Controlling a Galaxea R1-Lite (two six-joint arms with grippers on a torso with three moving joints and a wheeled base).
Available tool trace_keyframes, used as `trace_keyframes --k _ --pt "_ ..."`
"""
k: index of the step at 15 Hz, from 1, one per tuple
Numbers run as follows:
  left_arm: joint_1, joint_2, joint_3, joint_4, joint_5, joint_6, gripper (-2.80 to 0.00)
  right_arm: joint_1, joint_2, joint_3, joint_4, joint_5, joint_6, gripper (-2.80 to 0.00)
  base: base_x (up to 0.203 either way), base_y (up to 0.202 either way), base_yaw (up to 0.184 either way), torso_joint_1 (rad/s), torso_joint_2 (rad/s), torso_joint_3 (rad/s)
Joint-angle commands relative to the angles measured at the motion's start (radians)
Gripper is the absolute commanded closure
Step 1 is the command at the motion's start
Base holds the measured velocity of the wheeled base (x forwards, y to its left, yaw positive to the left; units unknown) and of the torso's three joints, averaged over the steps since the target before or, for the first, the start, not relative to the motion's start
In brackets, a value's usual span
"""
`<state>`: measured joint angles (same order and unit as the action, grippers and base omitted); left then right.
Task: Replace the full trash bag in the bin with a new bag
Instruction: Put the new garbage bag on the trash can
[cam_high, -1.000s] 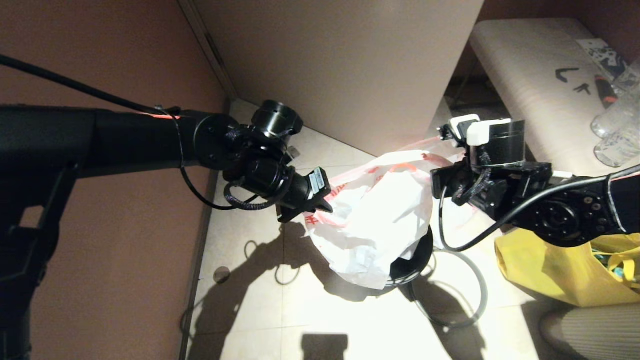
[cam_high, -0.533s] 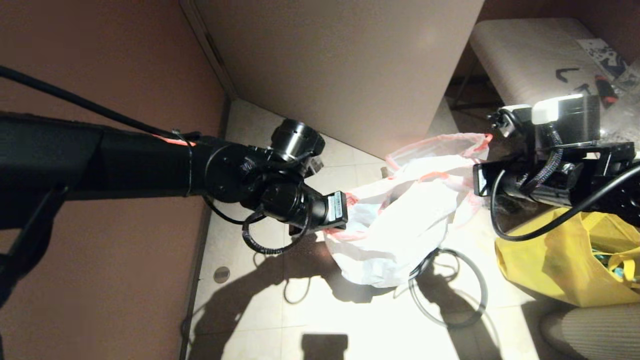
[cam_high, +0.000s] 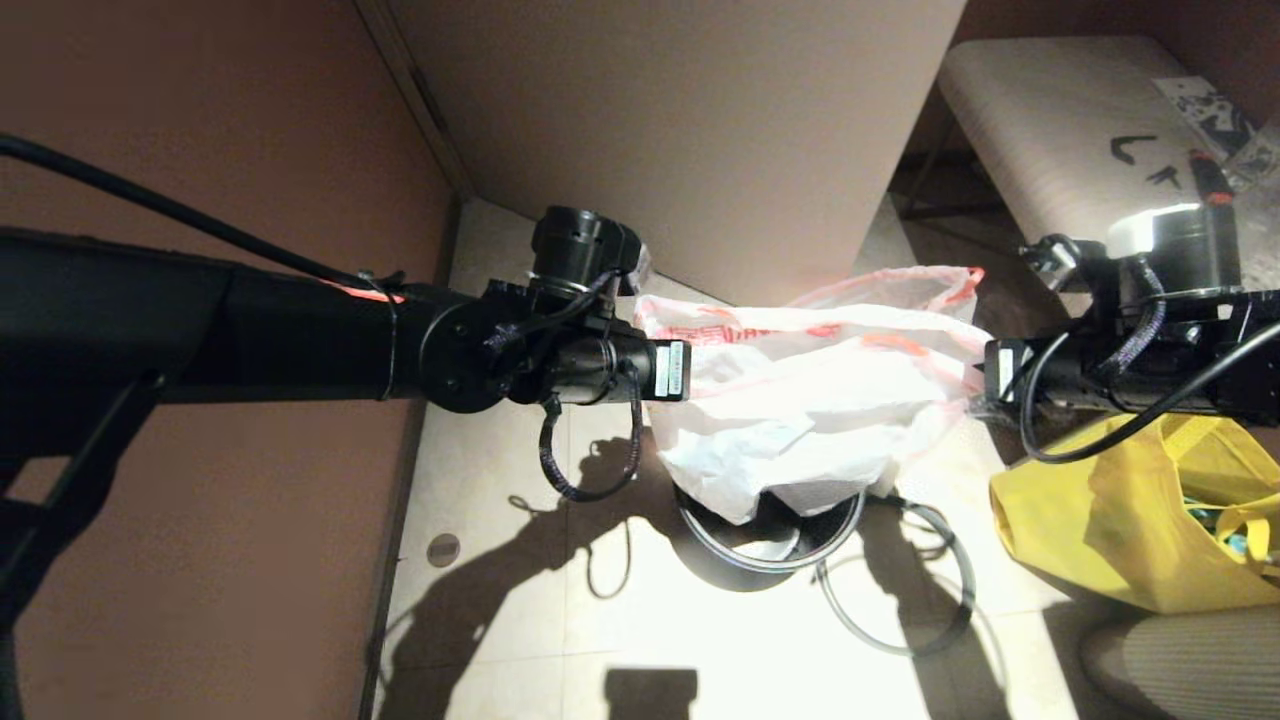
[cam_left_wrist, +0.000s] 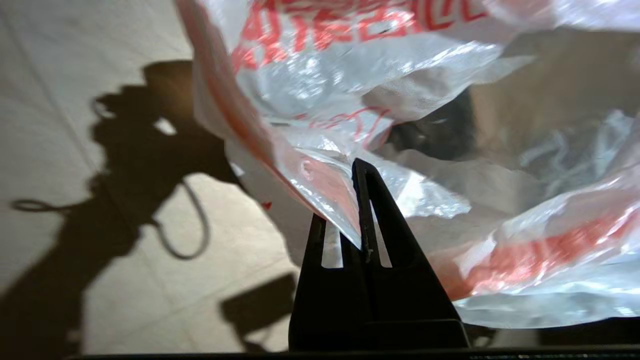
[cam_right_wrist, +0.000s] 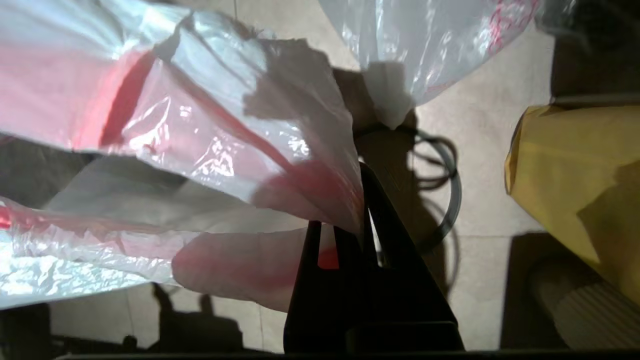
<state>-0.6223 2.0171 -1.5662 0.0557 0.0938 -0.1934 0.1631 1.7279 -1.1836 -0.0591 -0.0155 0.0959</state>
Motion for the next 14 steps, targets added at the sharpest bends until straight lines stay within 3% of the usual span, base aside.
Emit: trace_keyframes --k 1,4,8,10,14 --pt "-0.006 0.008 0.038 -0.008 0.012 0.016 0.0 -0.001 -0.008 0.049 -0.004 0.004 0.001 0.0 0.0 0.0 0.0 0.0 0.0 0.0" --pt "-0.046 -0.038 0.236 -0.141 0.02 0.015 0.0 0.022 -0.053 0.189 -0.035 0.002 0.002 0.0 0.0 0.0 0.0 0.0 0.0 0.0" --pt "-0.089 -0.036 0.56 -0.473 0.025 0.02 0.0 0.067 0.018 0.32 -0.177 -0.023 0.013 0.0 0.0 0.0 0.0 0.0 0.0 0.0" --pt "-0.087 0.017 0.627 -0.612 0.027 0.023 0.0 0.08 0.082 0.306 -0.196 -0.037 0.045 0.0 0.0 0.0 0.0 0.0 0.0 0.0" --pt "-0.065 0.07 0.718 -0.738 0.027 0.067 0.0 0.091 0.18 0.328 -0.24 -0.054 0.056 0.0 0.0 0.0 0.0 0.0 0.0 0.0"
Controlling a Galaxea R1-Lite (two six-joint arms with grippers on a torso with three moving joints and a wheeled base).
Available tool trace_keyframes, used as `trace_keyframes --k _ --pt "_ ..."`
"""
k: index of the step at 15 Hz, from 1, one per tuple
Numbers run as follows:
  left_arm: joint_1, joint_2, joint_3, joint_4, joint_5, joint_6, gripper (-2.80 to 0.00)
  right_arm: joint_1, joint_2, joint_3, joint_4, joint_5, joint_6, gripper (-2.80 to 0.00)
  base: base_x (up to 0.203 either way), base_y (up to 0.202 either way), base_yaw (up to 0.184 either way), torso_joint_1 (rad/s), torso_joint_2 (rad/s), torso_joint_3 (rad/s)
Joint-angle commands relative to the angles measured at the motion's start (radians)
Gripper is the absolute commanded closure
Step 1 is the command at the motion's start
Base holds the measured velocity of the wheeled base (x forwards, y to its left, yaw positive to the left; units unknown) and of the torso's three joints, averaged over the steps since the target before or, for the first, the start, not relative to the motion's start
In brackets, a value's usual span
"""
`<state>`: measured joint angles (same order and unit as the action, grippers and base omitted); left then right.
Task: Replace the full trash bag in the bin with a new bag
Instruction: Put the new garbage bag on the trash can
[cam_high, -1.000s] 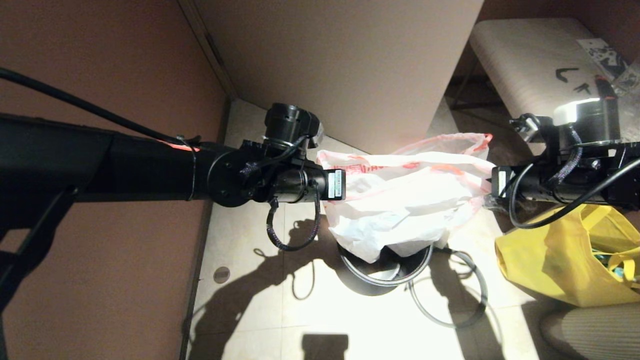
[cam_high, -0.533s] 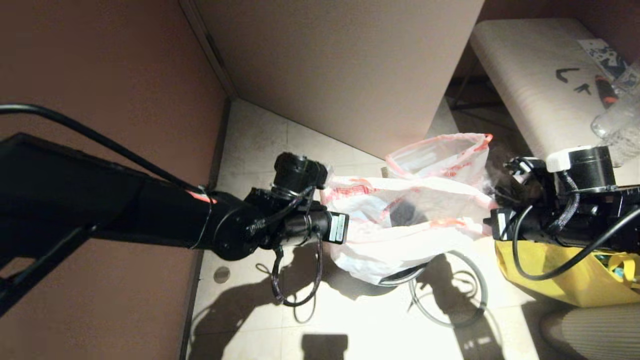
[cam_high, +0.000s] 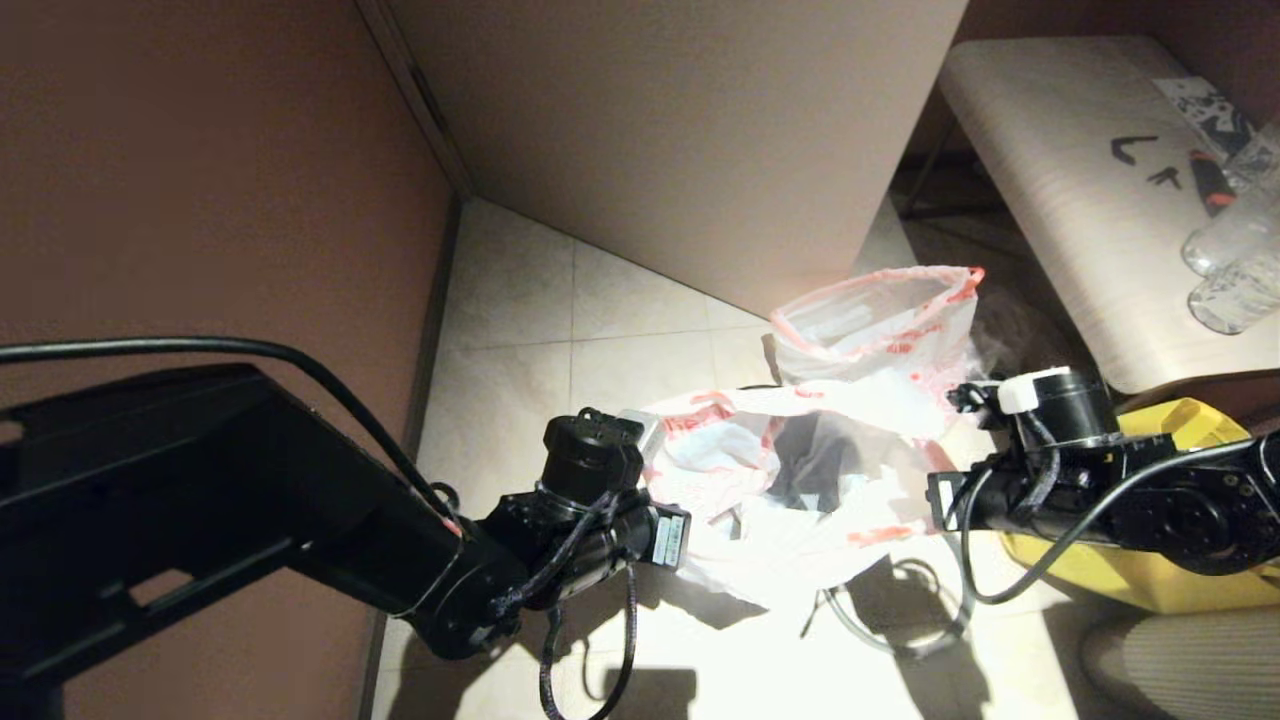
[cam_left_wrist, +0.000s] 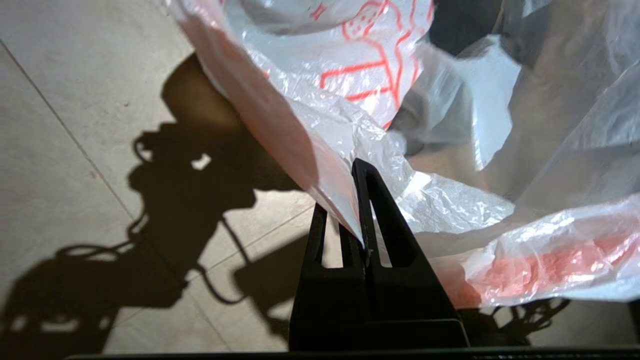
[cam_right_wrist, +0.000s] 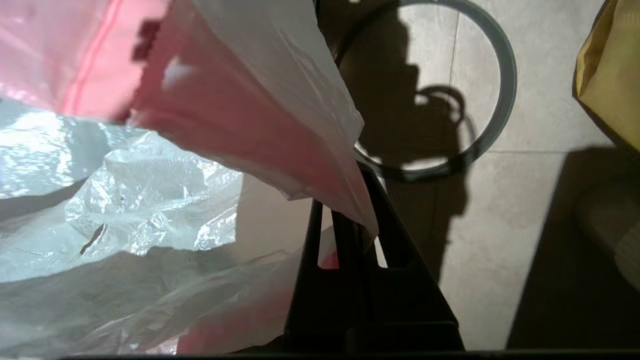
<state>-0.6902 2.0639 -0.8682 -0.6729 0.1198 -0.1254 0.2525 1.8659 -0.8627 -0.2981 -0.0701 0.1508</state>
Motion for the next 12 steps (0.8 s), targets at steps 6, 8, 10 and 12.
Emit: trace_keyframes --k 6,8,10,12 --pt "0.023 0.186 0.171 -0.205 0.0 0.076 0.0 0.019 0.244 0.024 -0.103 -0.05 -0.008 0.0 0.0 0.0 0.0 0.0 0.0 0.0" --pt "0.045 0.242 0.102 -0.208 0.0 0.099 0.0 0.032 0.351 -0.057 -0.126 -0.077 -0.036 0.0 0.0 0.0 0.0 0.0 0.0 0.0" --pt "0.056 0.271 0.03 -0.203 0.0 0.12 0.0 0.052 0.444 -0.201 -0.129 -0.113 -0.062 0.0 0.0 0.0 0.0 0.0 0.0 0.0" --pt "0.056 0.313 0.001 -0.203 0.0 0.149 0.0 0.086 0.497 -0.321 -0.103 -0.149 -0.078 0.0 0.0 0.0 0.0 0.0 0.0 0.0"
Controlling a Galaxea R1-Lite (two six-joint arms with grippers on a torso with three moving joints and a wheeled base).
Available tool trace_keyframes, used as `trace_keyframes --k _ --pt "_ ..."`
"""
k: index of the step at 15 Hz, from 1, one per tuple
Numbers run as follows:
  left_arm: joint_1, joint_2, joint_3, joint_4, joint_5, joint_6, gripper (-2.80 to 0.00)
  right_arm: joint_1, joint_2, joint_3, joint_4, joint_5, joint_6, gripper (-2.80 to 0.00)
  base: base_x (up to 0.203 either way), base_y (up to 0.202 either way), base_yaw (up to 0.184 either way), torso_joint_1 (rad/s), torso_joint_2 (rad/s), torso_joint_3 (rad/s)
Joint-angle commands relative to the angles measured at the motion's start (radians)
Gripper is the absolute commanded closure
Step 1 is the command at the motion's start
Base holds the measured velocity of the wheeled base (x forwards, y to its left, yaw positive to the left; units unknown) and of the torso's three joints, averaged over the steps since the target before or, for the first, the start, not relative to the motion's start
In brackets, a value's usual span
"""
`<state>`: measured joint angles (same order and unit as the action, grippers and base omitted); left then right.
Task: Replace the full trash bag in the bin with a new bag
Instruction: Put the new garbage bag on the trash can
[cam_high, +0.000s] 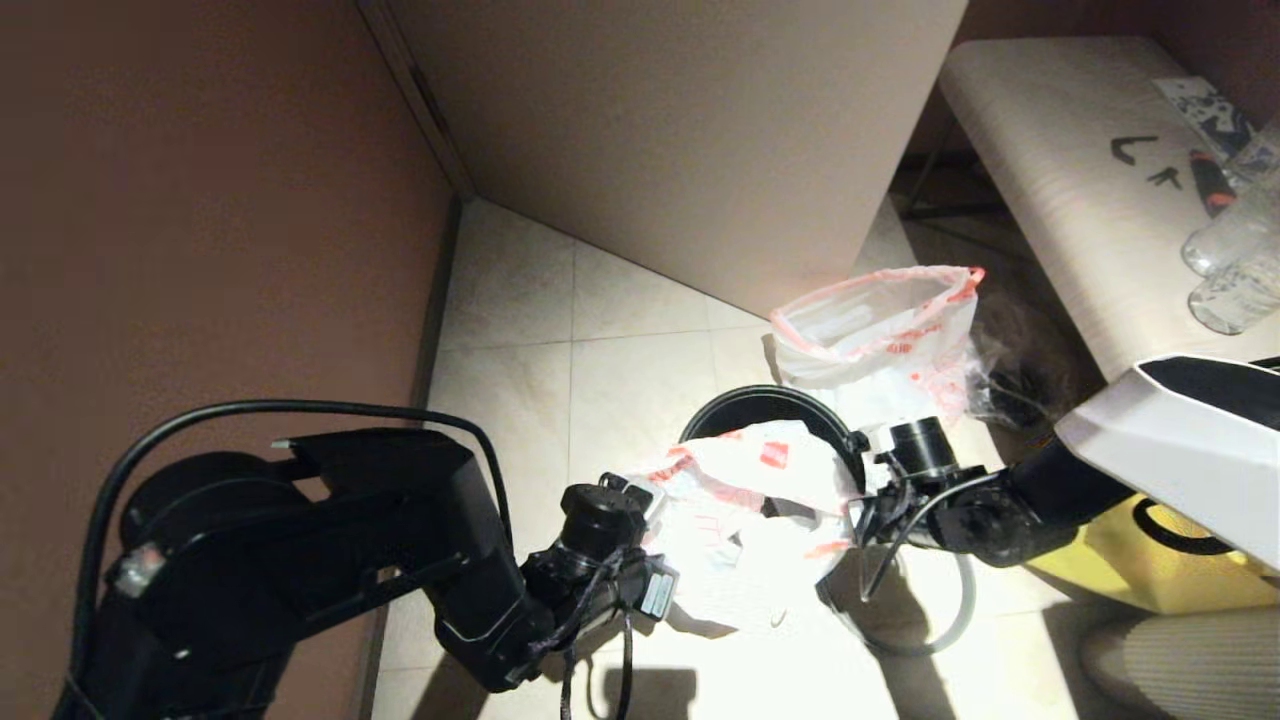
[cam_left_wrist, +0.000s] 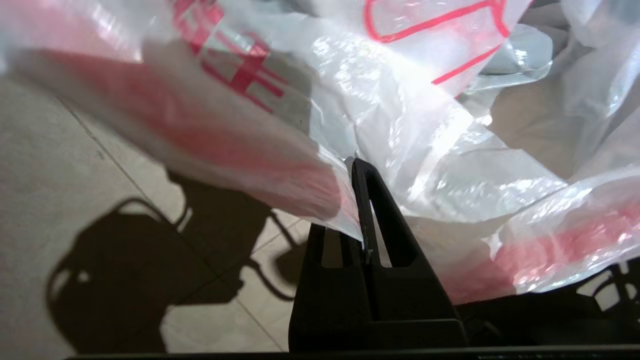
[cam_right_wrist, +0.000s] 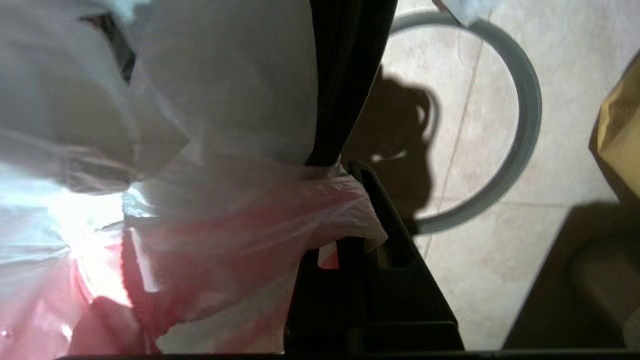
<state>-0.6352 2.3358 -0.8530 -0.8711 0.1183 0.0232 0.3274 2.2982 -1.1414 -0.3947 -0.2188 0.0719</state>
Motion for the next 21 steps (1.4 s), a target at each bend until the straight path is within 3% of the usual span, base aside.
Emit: trace_keyframes --k 1,4,10,12,15,18,21 --pt "0.0 0.061 -0.033 -0.005 0.001 0.007 0.0 0.027 0.079 -0.093 0.019 -0.01 -0.002 0.0 0.0 0.0 0.0 0.0 0.0 0.0" --pt "0.025 0.064 -0.034 -0.011 0.001 0.003 0.0 0.077 0.092 -0.17 0.041 -0.016 -0.008 0.0 0.0 0.0 0.0 0.0 0.0 0.0" --pt "0.221 -0.01 0.086 -0.064 0.003 0.045 0.0 0.169 0.04 -0.194 0.047 -0.019 -0.024 0.0 0.0 0.0 0.0 0.0 0.0 0.0" --pt "0.253 0.011 0.09 -0.087 0.003 0.049 0.0 0.19 0.041 -0.192 0.066 -0.034 -0.023 0.0 0.0 0.0 0.0 0.0 0.0 0.0" --pt "0.242 0.045 0.067 -0.106 0.001 0.056 0.0 0.189 0.068 -0.182 0.058 -0.071 -0.008 0.0 0.0 0.0 0.0 0.0 0.0 0.0" --pt "0.186 0.082 0.117 -0.325 -0.017 0.065 0.0 0.199 0.018 -0.081 0.023 -0.093 0.026 0.0 0.0 0.0 0.0 0.0 0.0 0.0" --pt "0.183 0.007 0.114 -0.33 -0.028 0.07 0.0 0.203 -0.065 -0.073 0.017 -0.114 0.015 0.0 0.0 0.0 0.0 0.0 0.0 0.0"
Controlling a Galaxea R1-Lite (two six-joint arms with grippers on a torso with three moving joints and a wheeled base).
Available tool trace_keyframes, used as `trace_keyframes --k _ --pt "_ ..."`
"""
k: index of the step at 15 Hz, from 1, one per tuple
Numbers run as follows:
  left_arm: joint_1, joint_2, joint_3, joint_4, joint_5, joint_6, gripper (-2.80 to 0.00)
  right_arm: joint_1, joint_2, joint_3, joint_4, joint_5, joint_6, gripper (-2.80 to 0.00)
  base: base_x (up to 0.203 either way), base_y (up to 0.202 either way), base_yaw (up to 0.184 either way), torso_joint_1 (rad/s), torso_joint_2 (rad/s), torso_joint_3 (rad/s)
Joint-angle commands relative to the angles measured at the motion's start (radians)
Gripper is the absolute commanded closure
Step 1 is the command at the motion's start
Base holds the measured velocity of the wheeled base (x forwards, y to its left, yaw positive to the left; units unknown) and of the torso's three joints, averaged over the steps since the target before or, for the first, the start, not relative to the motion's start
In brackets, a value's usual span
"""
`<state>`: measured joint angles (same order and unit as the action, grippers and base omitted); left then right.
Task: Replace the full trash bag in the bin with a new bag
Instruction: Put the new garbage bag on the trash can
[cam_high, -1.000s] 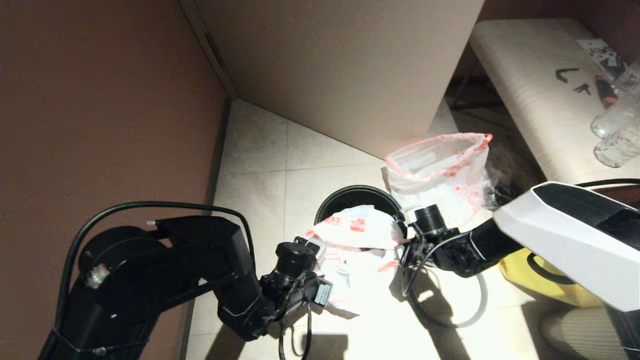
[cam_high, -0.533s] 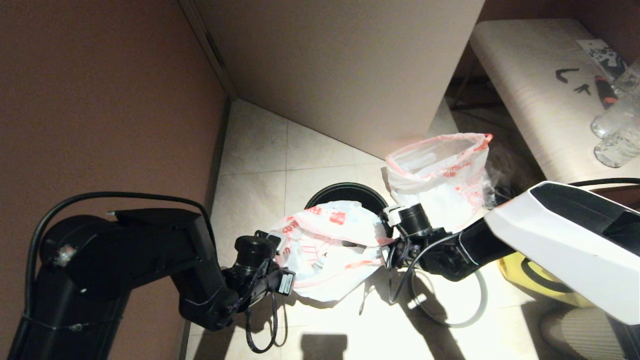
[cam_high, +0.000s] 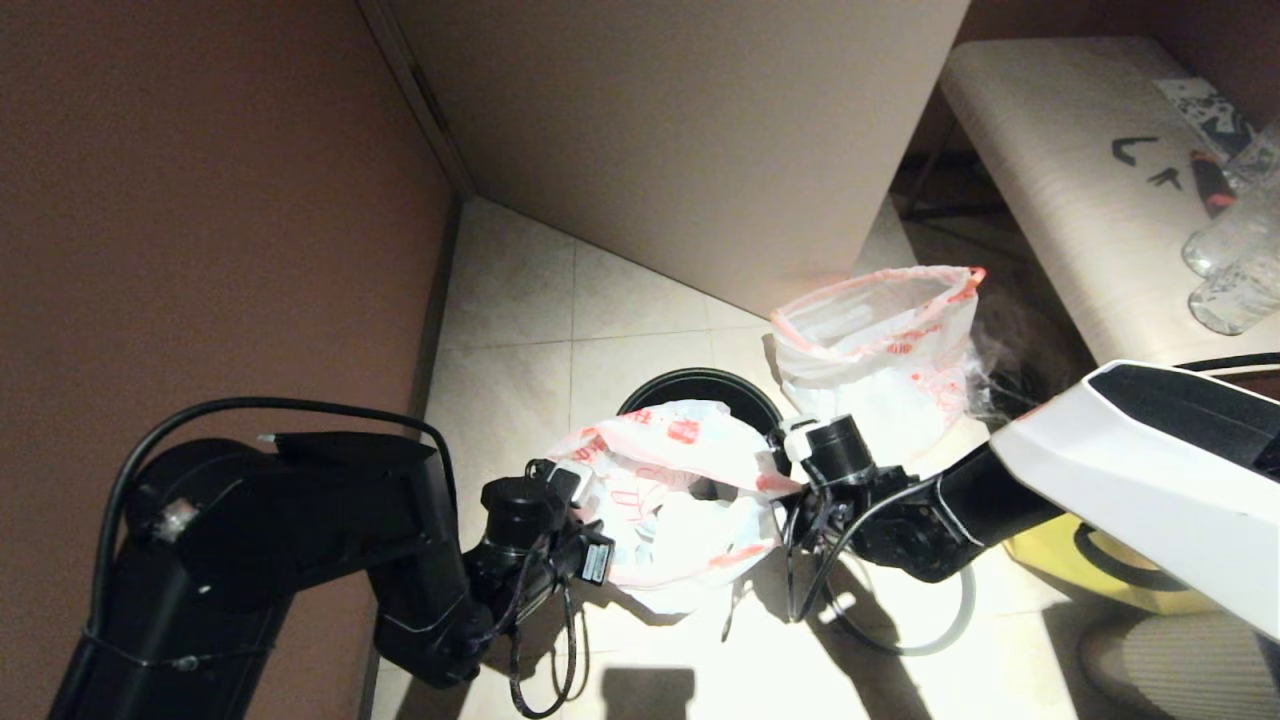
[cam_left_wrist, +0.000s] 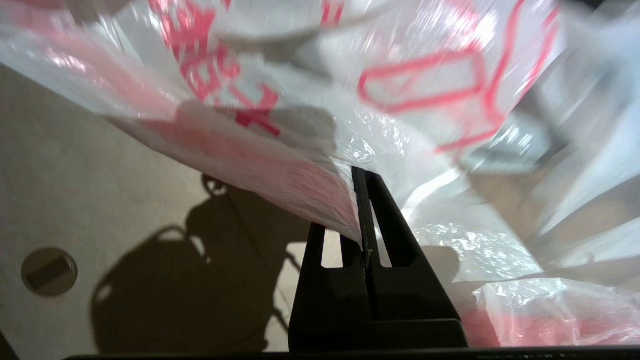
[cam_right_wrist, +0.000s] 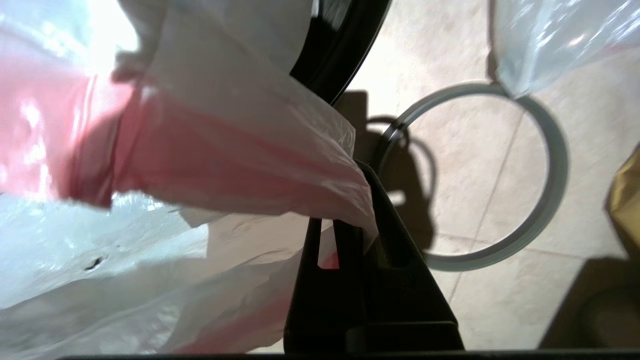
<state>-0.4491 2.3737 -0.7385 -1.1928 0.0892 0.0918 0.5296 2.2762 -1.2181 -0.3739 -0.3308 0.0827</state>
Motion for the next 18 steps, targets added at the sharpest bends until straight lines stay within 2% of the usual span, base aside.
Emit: trace_keyframes --k 1,4,8,11,13,16,18 --pt "-0.002 -0.063 -0.012 -0.005 -0.002 -0.007 0.0 -0.001 -0.08 0.003 0.003 -0.003 -0.018 0.0 0.0 0.0 0.0 0.0 0.0 0.0" --pt "0.001 -0.096 -0.072 0.002 0.0 -0.063 0.0 -0.014 -0.138 0.002 0.029 -0.007 -0.055 0.0 0.0 0.0 0.0 0.0 0.0 0.0" --pt "0.018 -0.124 -0.14 0.008 0.0 -0.072 0.0 -0.033 -0.13 -0.033 0.024 -0.007 -0.055 0.0 0.0 0.0 0.0 0.0 0.0 0.0" --pt "0.006 -0.102 -0.268 0.11 0.0 -0.072 0.0 -0.075 -0.085 -0.142 0.031 -0.008 -0.086 0.0 0.0 0.0 0.0 0.0 0.0 0.0" --pt "-0.029 -0.081 -0.331 0.165 0.0 -0.071 0.0 -0.117 -0.079 -0.199 0.069 -0.007 -0.116 0.0 0.0 0.0 0.0 0.0 0.0 0.0" --pt "-0.064 -0.001 -0.463 0.239 0.004 -0.067 0.0 -0.16 -0.055 -0.253 0.079 -0.001 -0.151 0.0 0.0 0.0 0.0 0.0 0.0 0.0" --pt "-0.071 0.058 -0.48 0.262 0.015 -0.062 0.0 -0.158 -0.039 -0.242 0.079 0.001 -0.146 0.0 0.0 0.0 0.0 0.0 0.0 0.0"
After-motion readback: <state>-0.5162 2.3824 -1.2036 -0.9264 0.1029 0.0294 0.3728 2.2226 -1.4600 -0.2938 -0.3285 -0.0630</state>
